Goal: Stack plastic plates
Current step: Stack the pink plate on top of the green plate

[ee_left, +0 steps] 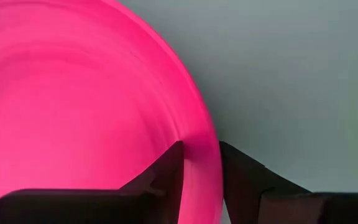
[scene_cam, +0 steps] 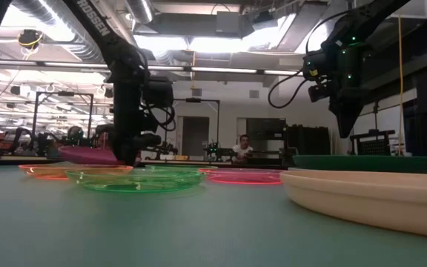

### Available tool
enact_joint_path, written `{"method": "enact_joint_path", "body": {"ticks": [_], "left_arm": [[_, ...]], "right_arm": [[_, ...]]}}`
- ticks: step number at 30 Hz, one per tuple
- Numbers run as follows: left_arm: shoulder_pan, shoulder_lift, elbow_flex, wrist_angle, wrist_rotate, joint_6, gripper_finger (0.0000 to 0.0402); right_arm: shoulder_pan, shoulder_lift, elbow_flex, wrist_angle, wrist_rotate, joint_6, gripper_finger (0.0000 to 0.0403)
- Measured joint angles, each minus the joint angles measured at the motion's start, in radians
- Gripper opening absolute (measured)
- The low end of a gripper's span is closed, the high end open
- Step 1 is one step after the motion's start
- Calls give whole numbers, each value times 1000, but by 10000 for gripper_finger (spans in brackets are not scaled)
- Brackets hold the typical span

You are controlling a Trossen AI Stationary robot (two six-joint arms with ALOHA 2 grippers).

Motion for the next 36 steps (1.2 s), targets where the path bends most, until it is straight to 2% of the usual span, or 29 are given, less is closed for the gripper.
{"method": "enact_joint_path", "body": {"ticks": [12,21,29,36], "left_arm": [[-9,-18,-2,8,-38,59,12],[-62,-18,21,-25,-69,98,3],[-153,-18,149,-14,-59,205,3],[-245,-17,287,-18,-62,347,3]], "right_arm": [[0,0,0,0,-16,6,85],[0,0,0,27,-40,7,85],[0,0,0,253,-167,16,85],[0,0,1,460,-188,130,85]]}}
